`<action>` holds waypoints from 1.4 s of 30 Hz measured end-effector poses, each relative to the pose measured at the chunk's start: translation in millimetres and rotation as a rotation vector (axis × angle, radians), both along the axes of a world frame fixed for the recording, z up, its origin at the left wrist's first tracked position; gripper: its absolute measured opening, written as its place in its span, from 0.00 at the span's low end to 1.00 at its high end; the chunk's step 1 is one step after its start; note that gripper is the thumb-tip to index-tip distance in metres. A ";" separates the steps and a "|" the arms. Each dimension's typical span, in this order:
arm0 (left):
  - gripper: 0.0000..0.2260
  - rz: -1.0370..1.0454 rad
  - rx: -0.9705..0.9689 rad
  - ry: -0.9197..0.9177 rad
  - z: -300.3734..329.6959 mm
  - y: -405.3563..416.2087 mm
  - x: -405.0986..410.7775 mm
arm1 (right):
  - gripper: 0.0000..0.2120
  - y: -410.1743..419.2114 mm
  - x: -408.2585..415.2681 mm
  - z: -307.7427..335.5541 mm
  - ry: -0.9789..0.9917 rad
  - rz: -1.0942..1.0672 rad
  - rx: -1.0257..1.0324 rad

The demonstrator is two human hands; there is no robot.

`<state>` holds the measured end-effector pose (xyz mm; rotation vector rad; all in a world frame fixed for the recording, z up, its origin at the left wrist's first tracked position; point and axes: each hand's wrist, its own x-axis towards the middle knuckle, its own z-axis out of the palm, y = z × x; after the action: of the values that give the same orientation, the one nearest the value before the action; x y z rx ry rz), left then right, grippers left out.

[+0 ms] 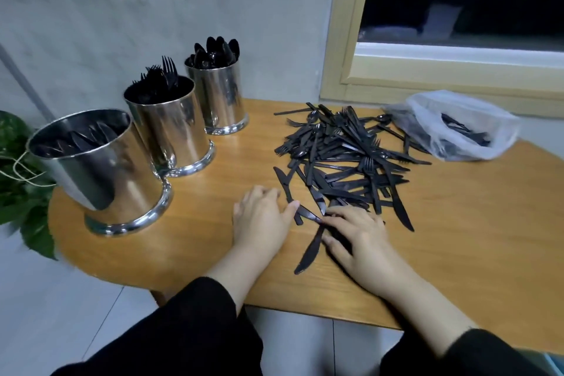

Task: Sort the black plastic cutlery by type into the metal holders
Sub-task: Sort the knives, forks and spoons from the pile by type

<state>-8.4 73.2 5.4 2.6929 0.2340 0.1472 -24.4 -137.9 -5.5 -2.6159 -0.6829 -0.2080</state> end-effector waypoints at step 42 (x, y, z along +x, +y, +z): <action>0.15 -0.051 -1.398 -0.189 -2.3 -40.5 -29.4 | 0.15 -16.4 -7.5 20.3 0.088 -0.220 -0.028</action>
<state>-37.8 32.8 3.2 1.2844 0.1217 0.1409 -31.9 -154.3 14.9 -2.7068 -0.3709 -0.1485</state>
